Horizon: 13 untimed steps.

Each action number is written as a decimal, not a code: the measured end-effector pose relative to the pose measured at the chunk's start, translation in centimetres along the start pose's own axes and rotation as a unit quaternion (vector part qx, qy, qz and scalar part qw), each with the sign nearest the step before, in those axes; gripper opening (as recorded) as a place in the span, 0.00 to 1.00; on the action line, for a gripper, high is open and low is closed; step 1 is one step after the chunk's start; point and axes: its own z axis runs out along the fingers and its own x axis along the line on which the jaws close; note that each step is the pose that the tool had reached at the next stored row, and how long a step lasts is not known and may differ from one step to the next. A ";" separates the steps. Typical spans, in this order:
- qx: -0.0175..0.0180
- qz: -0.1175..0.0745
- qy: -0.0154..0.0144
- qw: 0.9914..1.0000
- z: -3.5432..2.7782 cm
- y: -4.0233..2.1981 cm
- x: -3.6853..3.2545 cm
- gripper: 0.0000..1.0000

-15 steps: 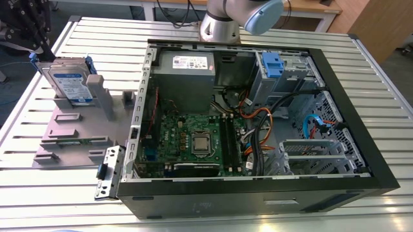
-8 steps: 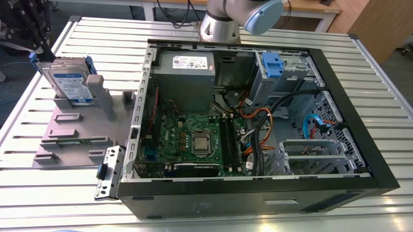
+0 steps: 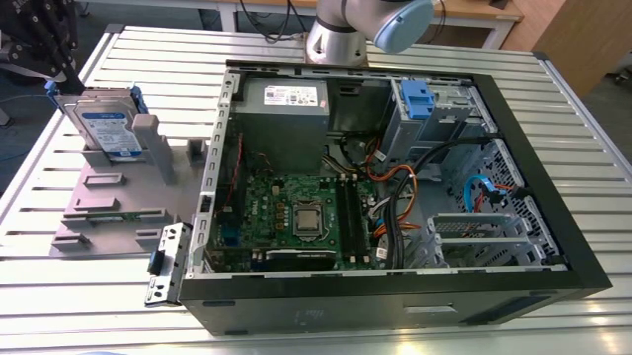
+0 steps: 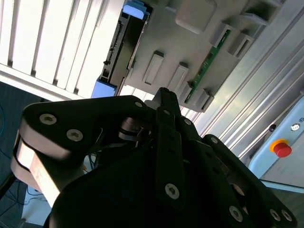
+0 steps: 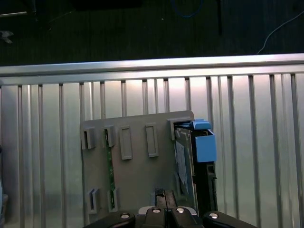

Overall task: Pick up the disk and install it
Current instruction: 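Pick up the disk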

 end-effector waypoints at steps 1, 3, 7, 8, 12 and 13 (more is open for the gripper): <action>0.000 0.000 0.000 1.000 0.00 0.00 0.00 0.11; 0.000 -0.001 0.000 1.000 0.00 0.00 0.00 0.11; 0.000 -0.002 0.000 1.000 0.00 0.00 0.00 0.11; 0.000 -0.002 0.000 1.000 0.00 0.00 0.00 0.11; 0.000 -0.004 0.000 1.000 0.00 0.00 0.00 0.11; 0.000 -0.004 0.000 1.000 0.00 0.00 0.00 0.11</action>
